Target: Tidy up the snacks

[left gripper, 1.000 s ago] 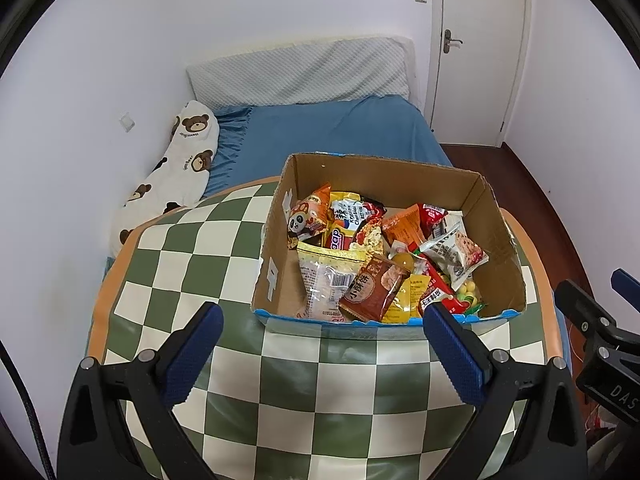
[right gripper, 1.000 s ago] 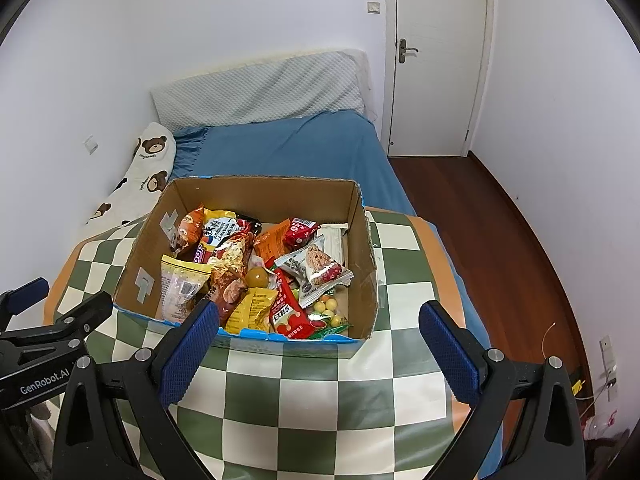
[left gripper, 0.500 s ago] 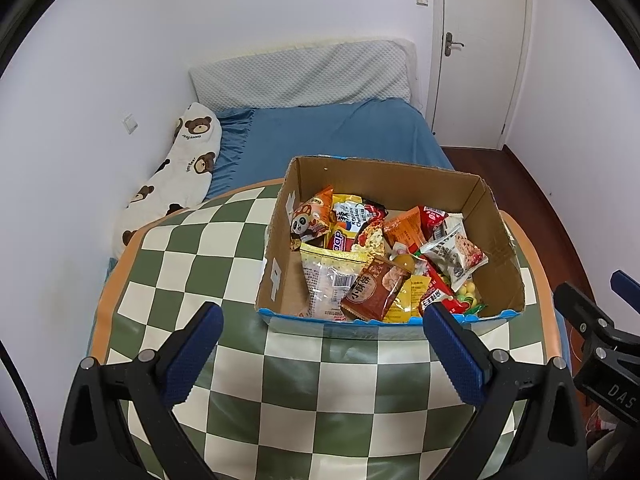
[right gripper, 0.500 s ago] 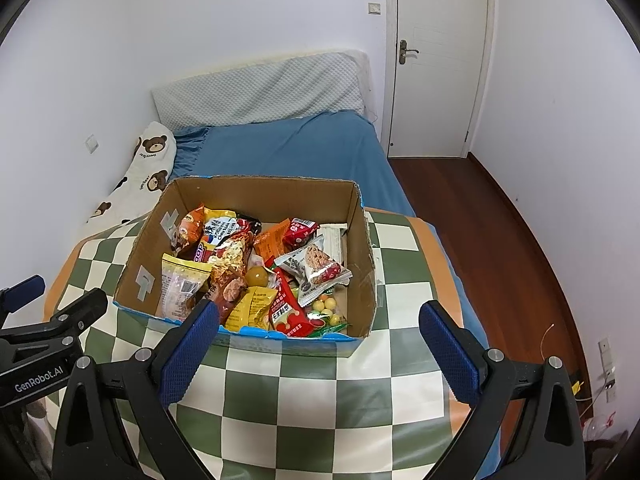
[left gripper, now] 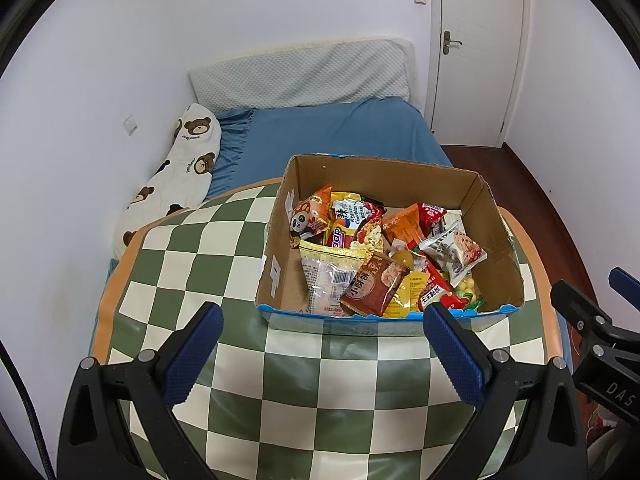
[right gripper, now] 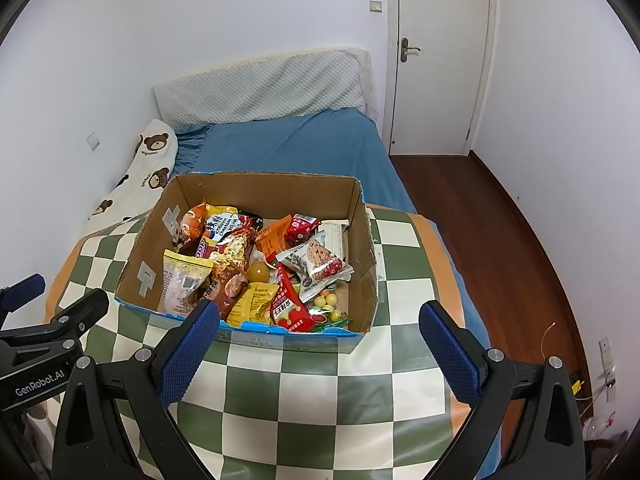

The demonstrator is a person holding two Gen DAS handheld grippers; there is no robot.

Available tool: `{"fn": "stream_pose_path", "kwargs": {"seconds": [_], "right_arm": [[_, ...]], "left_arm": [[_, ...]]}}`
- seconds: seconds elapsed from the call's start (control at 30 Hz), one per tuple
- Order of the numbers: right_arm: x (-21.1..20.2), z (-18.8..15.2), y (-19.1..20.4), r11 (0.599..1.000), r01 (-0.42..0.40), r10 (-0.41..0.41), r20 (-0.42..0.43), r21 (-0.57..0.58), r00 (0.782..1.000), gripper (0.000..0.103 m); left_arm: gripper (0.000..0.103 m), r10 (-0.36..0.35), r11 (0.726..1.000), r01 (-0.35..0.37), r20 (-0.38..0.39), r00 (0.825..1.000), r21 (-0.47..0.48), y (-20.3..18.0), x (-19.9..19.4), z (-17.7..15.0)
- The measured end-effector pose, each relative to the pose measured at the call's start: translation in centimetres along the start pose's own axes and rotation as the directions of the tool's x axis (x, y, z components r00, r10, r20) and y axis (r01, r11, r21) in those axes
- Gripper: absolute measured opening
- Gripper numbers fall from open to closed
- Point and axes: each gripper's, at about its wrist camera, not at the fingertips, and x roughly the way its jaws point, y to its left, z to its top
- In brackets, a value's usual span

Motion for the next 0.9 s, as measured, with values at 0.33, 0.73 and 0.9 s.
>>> {"fn": "stream_pose_path", "kwargs": {"seconds": [0.33, 0.73, 0.9], "right_arm": [[0.0, 0.2, 0.0, 1.0, -0.004, 0.004, 0.002, -0.009, 1.0, 0.102], [-0.1, 0.1, 0.0, 1.0, -0.01, 0.01, -0.001, -0.004, 1.0, 0.102], [-0.1, 0.1, -0.1, 1.0, -0.013, 0.013, -0.002, -0.005, 1.0, 0.102]], "left_arm": [[0.102, 0.005, 1.0, -0.004, -0.005, 1.0, 0.003, 0.1, 0.0, -0.3], [0.102, 0.008, 1.0, -0.008, -0.007, 1.0, 0.018, -0.5, 0.2, -1.0], [0.102, 0.007, 1.0, -0.007, -0.005, 1.0, 0.019, -0.6, 0.1, -1.0]]}}
